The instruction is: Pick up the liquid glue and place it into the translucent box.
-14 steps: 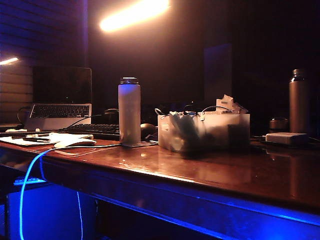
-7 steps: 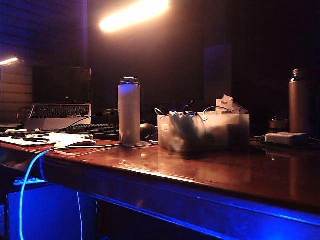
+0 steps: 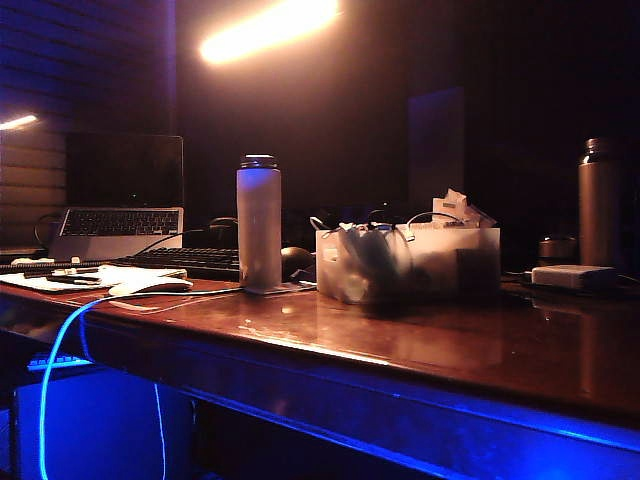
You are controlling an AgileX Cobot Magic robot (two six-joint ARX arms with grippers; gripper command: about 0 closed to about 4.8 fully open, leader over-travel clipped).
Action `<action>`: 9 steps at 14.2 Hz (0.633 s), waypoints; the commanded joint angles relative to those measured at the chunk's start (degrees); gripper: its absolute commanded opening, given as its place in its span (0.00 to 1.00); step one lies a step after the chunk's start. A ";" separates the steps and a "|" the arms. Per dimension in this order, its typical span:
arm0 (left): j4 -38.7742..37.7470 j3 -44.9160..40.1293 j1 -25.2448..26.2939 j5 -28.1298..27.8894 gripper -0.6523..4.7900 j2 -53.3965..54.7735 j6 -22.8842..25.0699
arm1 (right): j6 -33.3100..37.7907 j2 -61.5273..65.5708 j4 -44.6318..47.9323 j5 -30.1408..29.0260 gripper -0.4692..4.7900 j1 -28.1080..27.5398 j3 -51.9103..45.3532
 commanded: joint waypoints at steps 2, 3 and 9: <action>0.26 0.26 0.02 0.39 0.11 -0.24 0.24 | 3.67 -3.89 1.18 -0.11 0.09 0.09 -8.39; 0.26 0.26 0.02 0.39 0.11 -0.24 0.24 | 4.85 -3.91 1.14 -0.09 0.09 0.09 -9.70; 0.28 0.26 0.02 0.24 0.11 -0.20 0.22 | 5.11 -3.48 -0.09 -0.20 0.09 0.07 -12.52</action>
